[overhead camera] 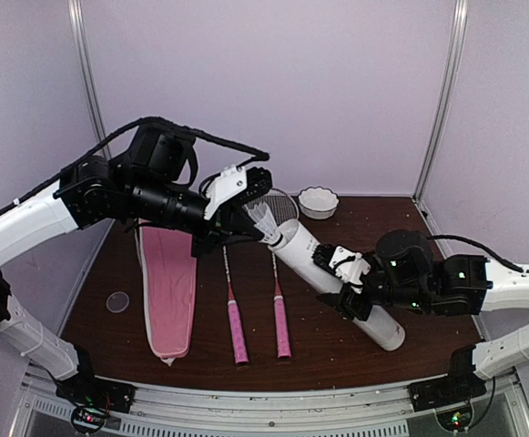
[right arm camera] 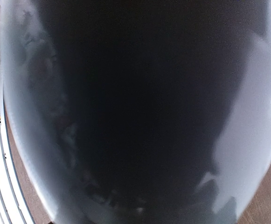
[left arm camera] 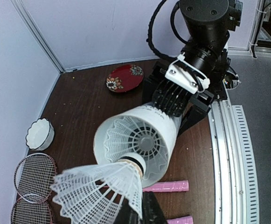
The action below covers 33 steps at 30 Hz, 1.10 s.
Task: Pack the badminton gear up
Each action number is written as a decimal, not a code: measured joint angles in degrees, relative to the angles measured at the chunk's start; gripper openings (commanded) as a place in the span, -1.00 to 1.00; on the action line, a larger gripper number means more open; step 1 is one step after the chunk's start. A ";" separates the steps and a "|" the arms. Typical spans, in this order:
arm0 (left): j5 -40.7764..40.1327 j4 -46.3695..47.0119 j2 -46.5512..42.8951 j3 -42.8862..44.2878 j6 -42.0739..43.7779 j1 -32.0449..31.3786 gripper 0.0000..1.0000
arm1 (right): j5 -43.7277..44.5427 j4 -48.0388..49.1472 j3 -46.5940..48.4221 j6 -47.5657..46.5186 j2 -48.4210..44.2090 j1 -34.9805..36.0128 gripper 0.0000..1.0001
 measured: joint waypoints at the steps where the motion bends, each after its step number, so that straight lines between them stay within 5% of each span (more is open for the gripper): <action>1: 0.24 -0.61 0.24 0.46 0.22 -0.09 -0.51 | 0.00 0.00 0.07 -0.11 0.09 0.00 -0.44; 4: 1.62 -1.70 0.55 1.40 1.16 -0.22 -0.13 | 0.00 0.04 0.11 -0.22 0.28 0.00 -0.44; 9: 3.76 -3.89 0.55 1.75 2.36 -0.22 0.06 | -0.02 0.07 0.17 -0.35 0.50 0.00 -0.44; 23: 7.08 -5.09 3.21 1.81 4.70 -0.83 0.12 | -0.26 0.15 1.57 -1.20 1.14 0.70 -0.44; 33: 7.52 -4.92 7.43 1.90 6.14 -2.43 -0.02 | -0.70 -1.97 1.68 -1.88 1.75 1.03 -0.46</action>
